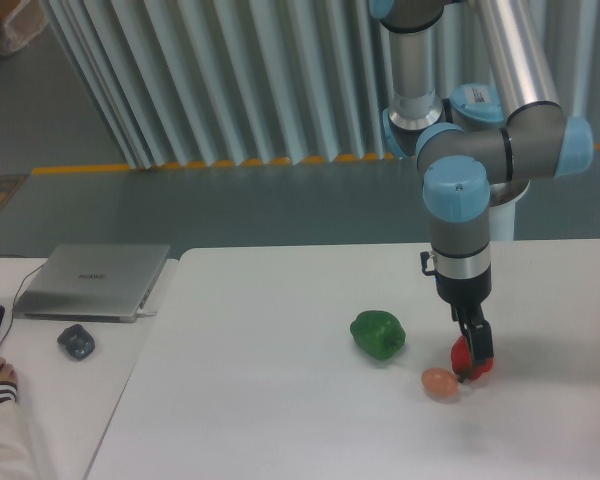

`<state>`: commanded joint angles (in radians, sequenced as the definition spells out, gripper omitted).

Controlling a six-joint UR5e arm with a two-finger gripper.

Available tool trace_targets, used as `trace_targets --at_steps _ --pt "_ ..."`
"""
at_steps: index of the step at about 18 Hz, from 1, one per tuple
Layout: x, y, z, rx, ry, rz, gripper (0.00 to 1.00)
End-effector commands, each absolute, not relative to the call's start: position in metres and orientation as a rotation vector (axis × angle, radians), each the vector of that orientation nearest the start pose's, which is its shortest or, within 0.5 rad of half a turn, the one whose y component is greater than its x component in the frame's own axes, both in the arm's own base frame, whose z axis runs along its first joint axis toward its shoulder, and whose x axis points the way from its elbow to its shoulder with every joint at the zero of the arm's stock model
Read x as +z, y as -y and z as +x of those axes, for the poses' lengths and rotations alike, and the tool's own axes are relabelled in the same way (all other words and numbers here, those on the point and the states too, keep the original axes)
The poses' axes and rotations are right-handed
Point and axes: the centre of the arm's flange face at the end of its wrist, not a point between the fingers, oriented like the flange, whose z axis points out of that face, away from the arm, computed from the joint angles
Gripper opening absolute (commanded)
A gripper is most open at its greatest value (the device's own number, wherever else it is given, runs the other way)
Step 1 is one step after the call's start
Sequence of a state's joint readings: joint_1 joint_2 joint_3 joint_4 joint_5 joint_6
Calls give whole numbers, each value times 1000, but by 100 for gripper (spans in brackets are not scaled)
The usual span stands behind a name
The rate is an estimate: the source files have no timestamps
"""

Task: Place the triangular bread on the table
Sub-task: 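Open the gripper beside the red pepper and lift away, then move the empty gripper up and out of the workspace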

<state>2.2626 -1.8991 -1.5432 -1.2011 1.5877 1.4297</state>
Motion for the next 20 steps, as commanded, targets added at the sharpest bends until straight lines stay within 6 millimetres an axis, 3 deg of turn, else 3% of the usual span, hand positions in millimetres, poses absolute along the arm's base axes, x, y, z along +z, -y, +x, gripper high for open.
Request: trace_targets --at_steps 11,16,20 --pt "351 -553 -290 53 -1066 -2897 100" --pt "355 -533 -315 94 -1021 -2903 100" --pt "351 -510 -318 130 -1189 -2929 100"
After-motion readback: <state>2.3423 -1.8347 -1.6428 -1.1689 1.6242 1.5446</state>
